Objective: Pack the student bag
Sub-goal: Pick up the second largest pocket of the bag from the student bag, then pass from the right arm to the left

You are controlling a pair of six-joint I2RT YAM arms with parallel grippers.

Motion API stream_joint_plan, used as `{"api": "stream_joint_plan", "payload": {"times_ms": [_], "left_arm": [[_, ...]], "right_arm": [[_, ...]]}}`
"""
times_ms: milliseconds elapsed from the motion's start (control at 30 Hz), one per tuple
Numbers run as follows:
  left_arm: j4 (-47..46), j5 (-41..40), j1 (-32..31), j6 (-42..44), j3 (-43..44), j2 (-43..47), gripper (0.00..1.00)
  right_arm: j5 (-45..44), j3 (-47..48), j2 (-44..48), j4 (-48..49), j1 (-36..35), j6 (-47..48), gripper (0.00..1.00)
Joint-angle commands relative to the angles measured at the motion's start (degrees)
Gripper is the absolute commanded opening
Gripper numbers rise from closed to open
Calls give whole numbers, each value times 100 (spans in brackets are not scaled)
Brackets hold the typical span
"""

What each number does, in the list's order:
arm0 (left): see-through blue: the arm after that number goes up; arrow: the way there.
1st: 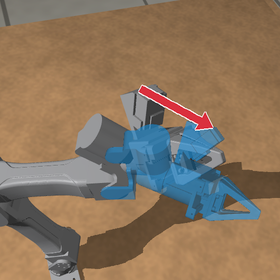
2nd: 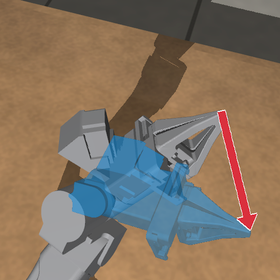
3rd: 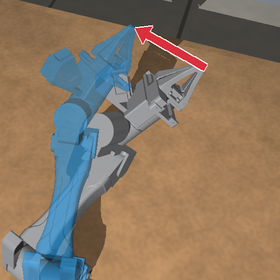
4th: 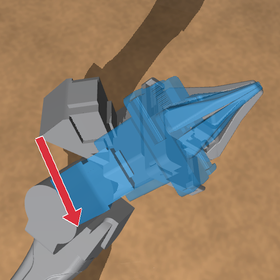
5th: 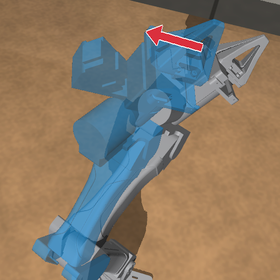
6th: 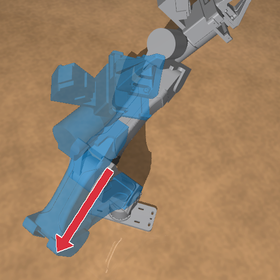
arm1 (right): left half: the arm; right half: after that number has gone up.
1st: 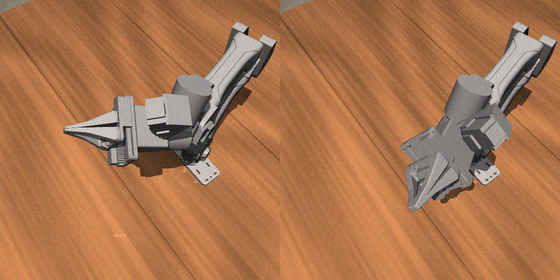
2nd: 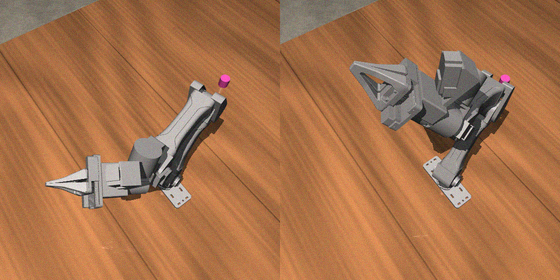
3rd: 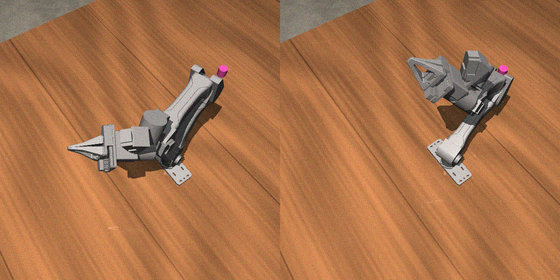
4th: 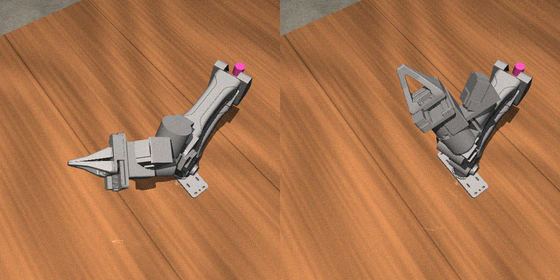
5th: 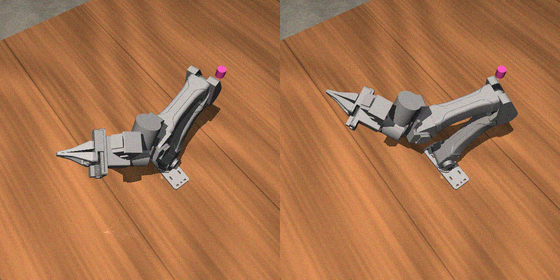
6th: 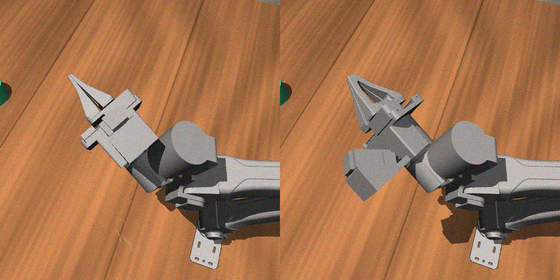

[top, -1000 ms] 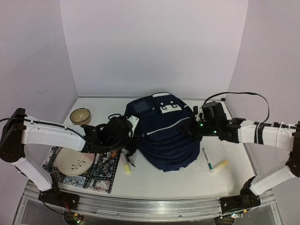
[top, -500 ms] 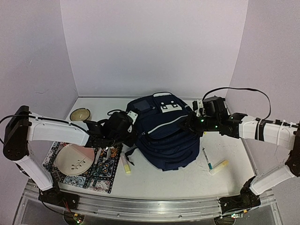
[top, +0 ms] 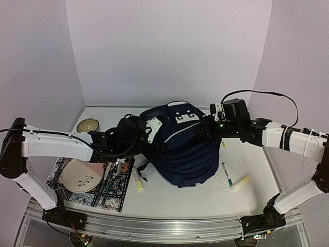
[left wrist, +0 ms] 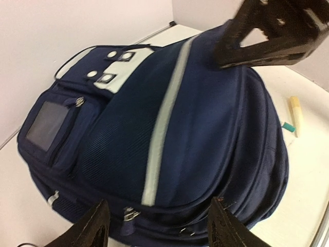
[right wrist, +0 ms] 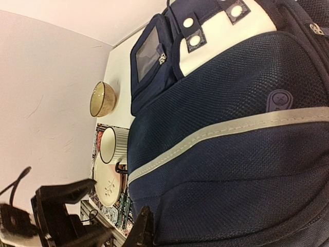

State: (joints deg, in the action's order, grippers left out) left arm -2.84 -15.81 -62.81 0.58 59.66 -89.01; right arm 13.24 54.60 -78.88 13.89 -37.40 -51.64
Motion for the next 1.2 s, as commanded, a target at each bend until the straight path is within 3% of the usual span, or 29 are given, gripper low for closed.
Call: {"api": "stream_joint_plan", "payload": {"times_ms": [0, 300, 533, 767, 967, 1167], "left_arm": [[-589, -268, -271, 722, 502, -418, 71], [-682, -1743, -575, 1096, 1290, -1530, 77], [-689, -2971, -574, 1088, 1687, -1912, 66], [-656, -2794, -571, 1376, 1616, -1627, 38], [-539, -2397, -547, 1540, 1455, -1290, 3], [837, -929, -35, 437, 2021, -1194, 0]], "right_arm": [[256, 348, 6, 258, 5, 97, 12], [320, 287, -32, 342, -5, 29, 13], [307, 261, -39, 339, -4, 82, 15], [200, 335, -85, 224, -4, 219, 17], [-13, 591, -105, -145, -3, 529, 24], [-211, 935, -30, -791, 163, 1141, 42]]}}
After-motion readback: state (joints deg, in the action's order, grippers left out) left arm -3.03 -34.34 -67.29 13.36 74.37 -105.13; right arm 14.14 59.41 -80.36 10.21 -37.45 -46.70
